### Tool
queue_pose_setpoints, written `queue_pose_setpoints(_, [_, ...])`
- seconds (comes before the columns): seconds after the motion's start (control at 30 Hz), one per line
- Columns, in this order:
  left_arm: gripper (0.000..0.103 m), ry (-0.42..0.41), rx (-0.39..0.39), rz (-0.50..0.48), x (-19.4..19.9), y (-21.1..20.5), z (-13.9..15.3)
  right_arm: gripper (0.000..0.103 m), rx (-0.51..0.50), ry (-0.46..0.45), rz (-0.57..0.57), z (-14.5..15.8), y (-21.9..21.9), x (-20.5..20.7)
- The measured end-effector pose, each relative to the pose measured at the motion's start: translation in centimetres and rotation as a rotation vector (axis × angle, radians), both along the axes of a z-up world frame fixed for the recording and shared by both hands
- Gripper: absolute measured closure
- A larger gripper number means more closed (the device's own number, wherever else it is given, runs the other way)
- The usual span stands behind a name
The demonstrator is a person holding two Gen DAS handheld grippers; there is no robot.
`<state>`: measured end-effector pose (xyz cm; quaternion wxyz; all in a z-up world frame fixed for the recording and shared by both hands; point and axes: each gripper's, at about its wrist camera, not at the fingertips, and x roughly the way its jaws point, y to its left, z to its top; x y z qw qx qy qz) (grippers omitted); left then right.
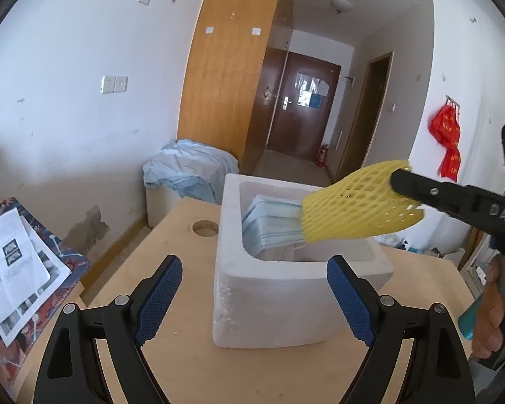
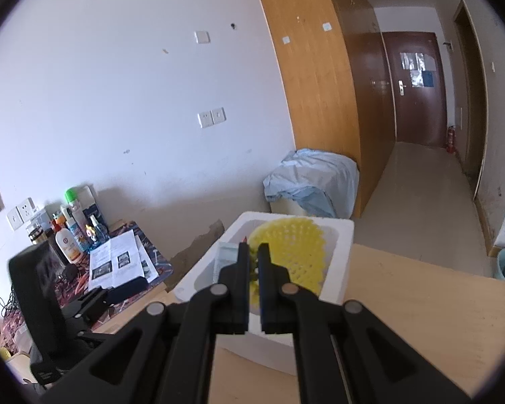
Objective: Organize soft objects
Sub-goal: 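Lower the yellow net into the foam box with the right gripper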
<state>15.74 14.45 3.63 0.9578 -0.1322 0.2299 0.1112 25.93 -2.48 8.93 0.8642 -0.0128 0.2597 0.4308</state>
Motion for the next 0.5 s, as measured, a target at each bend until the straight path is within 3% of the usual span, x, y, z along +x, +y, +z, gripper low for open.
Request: queue_pose_setpoints(0.5, [0.015,0.005,-0.01,0.013,-0.4,0.4,-0.3,0.097,-0.199,0.077,-0.016,-3.7,3.9,2.5])
